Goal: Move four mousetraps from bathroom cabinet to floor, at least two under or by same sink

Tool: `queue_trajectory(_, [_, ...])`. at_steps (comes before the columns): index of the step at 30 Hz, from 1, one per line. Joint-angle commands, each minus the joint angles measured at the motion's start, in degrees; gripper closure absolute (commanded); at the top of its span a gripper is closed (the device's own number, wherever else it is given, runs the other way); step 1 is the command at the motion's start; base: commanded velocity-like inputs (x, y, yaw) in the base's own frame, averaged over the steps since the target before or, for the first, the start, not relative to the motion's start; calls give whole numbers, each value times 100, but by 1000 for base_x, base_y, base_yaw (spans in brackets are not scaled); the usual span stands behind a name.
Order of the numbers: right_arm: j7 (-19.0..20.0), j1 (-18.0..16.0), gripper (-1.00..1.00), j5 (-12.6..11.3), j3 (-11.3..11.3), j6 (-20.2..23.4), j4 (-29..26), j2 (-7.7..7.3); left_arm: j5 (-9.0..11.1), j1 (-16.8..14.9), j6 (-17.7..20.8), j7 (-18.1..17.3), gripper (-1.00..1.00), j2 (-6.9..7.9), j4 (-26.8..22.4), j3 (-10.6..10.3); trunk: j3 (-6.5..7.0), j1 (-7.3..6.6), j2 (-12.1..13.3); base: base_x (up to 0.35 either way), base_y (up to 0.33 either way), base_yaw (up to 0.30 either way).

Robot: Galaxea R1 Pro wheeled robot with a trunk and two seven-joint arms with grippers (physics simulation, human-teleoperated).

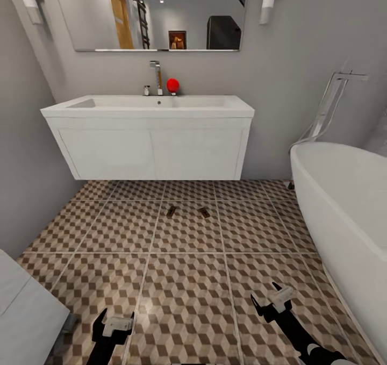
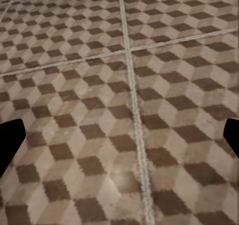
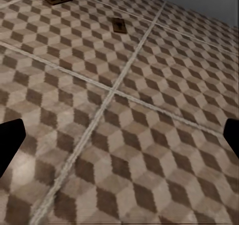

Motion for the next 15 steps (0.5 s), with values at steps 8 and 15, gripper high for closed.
queue_trajectory(8, [41, 82, -100, -447, -49, -44, -4, -12, 54, 0, -45, -9, -100, -193, -91, -42, 173, -22, 9, 0, 0, 0])
queue_trajectory(15, [45, 96, -100, -865, -48, -40, 0, -33, 54, 1, -47, -10, -100, -286, -184, -43, 328, -40, 18, 0, 0, 0])
